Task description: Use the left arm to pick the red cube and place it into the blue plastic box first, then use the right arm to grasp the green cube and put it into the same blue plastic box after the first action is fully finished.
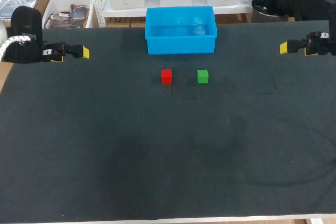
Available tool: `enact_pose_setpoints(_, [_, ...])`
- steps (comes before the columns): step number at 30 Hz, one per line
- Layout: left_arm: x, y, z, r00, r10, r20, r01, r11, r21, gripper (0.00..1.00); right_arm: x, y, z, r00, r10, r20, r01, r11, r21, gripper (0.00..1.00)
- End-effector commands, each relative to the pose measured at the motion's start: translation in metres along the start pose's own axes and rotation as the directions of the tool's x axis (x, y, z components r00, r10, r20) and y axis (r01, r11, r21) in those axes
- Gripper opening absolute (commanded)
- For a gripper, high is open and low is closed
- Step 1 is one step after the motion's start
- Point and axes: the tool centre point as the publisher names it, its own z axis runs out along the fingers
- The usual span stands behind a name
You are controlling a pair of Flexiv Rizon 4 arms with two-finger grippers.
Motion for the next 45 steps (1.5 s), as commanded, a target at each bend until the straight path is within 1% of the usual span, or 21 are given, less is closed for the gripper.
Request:
enact_pose_setpoints(1, [0.0,0.0,0.0,1.0,0.0,0.0,0.0,1.0,0.0,1.0,0.0,0.0,0.0,1.0,0.0,0.0,0.0,1.0,0.0,1.0])
enact_pose_setpoints(28, [0.0,0.0,0.0,1.0,0.0,0.0,0.0,1.0,0.0,1.0,0.0,0.0,0.0,1.0,0.0,0.0,0.0,1.0,0.0,1.0])
enact_pose_setpoints(31, [0.0,-0.008,0.004,0.999,0.047,-0.015,-0.048,0.997,-0.057,1.0,0.0,0.0,0.0,1.0,0.0,0.0,0.0,1.0,0.0,1.0])
enact_pose_setpoints(33, [-0.005,-0.015,0.006,0.999,0.05,-0.009,-0.051,0.996,-0.07,1.0,0.0,0.0,0.0,1.0,0.0,0.0,0.0,1.0,0.0,1.0])
enact_pose_setpoints(34, [-0.007,-0.018,0.007,0.998,0.054,-0.023,-0.056,0.994,-0.092,1.0,0.0,0.0,0.0,1.0,0.0,0.0,0.0,1.0,0.0,1.0])
enact_pose_setpoints(35, [-0.009,-0.022,0.008,0.998,0.059,-0.008,-0.06,0.994,-0.094,1.0,0.0,0.0,0.0,1.0,0.0,0.0,0.0,1.0,0.0,1.0])
enact_pose_setpoints(36, [-0.013,-0.025,0.009,0.999,0.043,-0.014,-0.044,0.995,-0.094,1.0,0.0,0.0,0.0,1.0,0.0,0.0,0.0,1.0,0.0,1.0])
enact_pose_setpoints(37, [-0.016,-0.029,0.01,0.998,0.055,-0.03,-0.059,0.989,-0.137,1.0,0.0,0.0,0.0,1.0,0.0,0.0,0.0,1.0,0.0,1.0])
enact_pose_setpoints(38, [-0.019,-0.034,0.011,0.998,0.069,-0.01,-0.07,0.988,-0.141,1.0,0.0,0.0,0.0,1.0,0.0,0.0,0.0,1.0,0.0,1.0])
enact_pose_setpoints(39, [-0.023,-0.039,0.011,0.999,0.052,-0.013,-0.054,0.99,-0.134,1.0,0.0,0.0,0.0,1.0,0.0,0.0,0.0,1.0,0.0,1.0])
enact_pose_setpoints(40, [-0.025,-0.042,0.013,0.998,0.049,-0.035,-0.054,0.983,-0.174,1.0,0.0,0.0,0.0,1.0,0.0,0.0,0.0,1.0,0.0,1.0])
enact_pose_setpoints(41, [-0.028,-0.046,0.015,0.998,0.055,-0.03,-0.06,0.981,-0.184,1.0,0.0,0.0,0.0,1.0,0.0,0.0,0.0,1.0,0.0,1.0])
enact_pose_setpoints(42, [-0.031,-0.051,0.016,0.999,0.036,-0.034,-0.041,0.985,-0.168,1.0,0.0,0.0,0.0,1.0,0.0,0.0,0.0,1.0,0.0,1.0])
enact_pose_setpoints(43, [-0.033,-0.055,0.018,0.997,0.044,-0.057,-0.054,0.979,-0.195,1.0,0.0,0.0,0.0,1.0,0.0,0.0,0.0,1.0,0.0,1.0])
enact_pose_setpoints(44, [-0.035,-0.059,0.02,0.997,0.055,-0.058,-0.066,0.976,-0.206,1.0,0.0,0.0,0.0,1.0,0.0,0.0,0.0,1.0,0.0,1.0])
enact_pose_setpoints(45, [-0.037,-0.064,0.022,0.997,0.051,-0.058,-0.062,0.978,-0.198,1.0,0.0,0.0,0.0,1.0,0.0,0.0,0.0,1.0,0.0,1.0])
